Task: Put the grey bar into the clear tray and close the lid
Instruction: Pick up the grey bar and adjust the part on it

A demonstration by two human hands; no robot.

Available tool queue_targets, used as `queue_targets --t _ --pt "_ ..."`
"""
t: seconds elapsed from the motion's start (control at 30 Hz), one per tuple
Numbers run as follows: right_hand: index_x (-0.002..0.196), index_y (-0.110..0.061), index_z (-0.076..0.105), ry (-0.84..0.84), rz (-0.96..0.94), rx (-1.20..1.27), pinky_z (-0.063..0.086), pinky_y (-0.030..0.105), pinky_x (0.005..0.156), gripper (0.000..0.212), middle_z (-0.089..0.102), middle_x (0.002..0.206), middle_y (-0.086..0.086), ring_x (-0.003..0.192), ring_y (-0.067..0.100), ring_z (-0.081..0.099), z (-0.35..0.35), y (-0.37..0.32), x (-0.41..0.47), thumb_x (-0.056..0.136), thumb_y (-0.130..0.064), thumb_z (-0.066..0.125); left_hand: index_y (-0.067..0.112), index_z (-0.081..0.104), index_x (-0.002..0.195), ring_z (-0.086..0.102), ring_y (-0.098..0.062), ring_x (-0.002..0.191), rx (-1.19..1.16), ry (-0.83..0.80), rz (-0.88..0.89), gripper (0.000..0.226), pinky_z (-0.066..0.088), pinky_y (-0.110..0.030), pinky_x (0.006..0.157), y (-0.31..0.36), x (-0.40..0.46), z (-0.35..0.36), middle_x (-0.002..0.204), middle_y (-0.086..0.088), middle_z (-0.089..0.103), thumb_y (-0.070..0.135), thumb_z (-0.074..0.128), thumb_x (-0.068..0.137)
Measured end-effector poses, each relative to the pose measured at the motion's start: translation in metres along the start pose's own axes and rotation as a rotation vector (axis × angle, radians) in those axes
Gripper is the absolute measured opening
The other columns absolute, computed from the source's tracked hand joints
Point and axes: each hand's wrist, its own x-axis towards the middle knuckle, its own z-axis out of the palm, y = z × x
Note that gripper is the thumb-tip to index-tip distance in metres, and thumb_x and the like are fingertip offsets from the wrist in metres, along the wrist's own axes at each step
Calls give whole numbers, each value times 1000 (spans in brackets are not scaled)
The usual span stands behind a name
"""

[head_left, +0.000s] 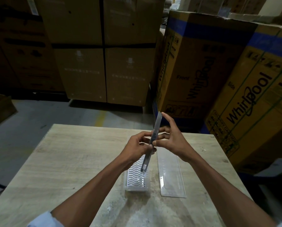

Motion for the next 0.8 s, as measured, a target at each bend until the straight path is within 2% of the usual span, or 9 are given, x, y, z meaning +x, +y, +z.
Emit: queue_targets --t 0.17,0.3,0.4,0.6,0.8 --pt "154 -50 13 -2 6 -1 64 29 74 118 64 116 -3 97 10 75 -1 0 0 76 -3 87 15 66 126 76 -35 91 -25 -18 -5 42 59 -56 94 0 0 -1 101 -13 71 -7 62 91" --pt "154 -51 12 -9 26 -10 63 27 70 119 64 114 -7 97 6 74 -1 1 -1 75 -5 88 18 65 128 76 -33 95 -52 -58 -26 41 57 -55 97 -2 1 -3 105 -16 73 -1 65 92" --pt "155 -49 11 -21 38 -17 63 26 69 118 64 112 -6 95 5 73 -1 2 -3 77 -6 87 16 64 129 76 -33 97 -95 -63 -45 33 56 -56 98 -3 1 -4 105 -18 75 6 59 98" --pt "156 -48 8 -35 48 -44 61 23 69 118 66 110 -6 95 14 73 5 2 -4 77 -9 87 14 67 125 76 -32 94 -109 -18 -59 27 57 -55 96 -3 3 1 104 -17 77 10 54 102" --pt "159 -42 5 -31 45 -43 57 16 71 116 65 109 -12 102 10 69 6 2 -4 81 -11 85 14 69 120 77 -30 93 -141 43 -51 24 59 -54 93 -2 10 7 100 -14 79 9 58 99"
